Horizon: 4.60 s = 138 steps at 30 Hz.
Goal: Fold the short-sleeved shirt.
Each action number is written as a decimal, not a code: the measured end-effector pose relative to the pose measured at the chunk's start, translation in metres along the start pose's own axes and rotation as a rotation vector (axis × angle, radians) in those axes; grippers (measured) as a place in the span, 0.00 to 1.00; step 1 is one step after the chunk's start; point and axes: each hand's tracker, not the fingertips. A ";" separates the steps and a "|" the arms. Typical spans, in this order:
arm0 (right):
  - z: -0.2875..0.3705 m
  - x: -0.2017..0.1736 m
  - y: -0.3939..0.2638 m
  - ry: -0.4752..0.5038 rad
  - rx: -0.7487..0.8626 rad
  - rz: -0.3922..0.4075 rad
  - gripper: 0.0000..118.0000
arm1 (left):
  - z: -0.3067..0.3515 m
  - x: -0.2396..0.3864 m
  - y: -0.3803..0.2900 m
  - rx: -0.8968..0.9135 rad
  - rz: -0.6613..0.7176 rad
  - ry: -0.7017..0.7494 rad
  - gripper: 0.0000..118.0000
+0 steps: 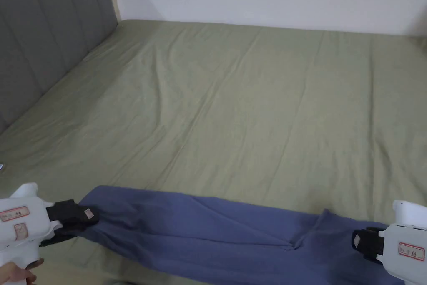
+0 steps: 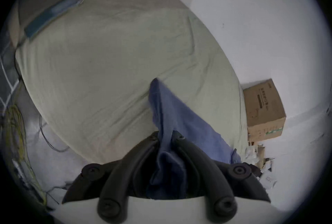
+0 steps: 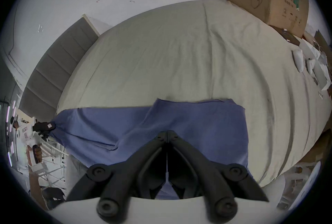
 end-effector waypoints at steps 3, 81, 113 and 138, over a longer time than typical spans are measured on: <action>0.009 0.006 0.000 -0.001 0.014 -0.014 0.00 | 0.008 0.060 -0.005 0.040 -0.204 -0.002 0.09; 0.029 0.060 -0.027 -0.009 0.004 -0.195 0.00 | -0.149 0.283 -0.246 -0.604 -0.538 -0.337 0.01; 0.006 0.014 -0.006 -0.018 -0.055 -0.113 0.00 | -0.152 0.116 -0.083 -0.424 -0.022 -0.497 0.05; -0.009 -0.011 0.005 0.007 -0.064 -0.074 0.00 | -0.052 0.061 0.045 -0.298 -0.227 -0.122 0.05</action>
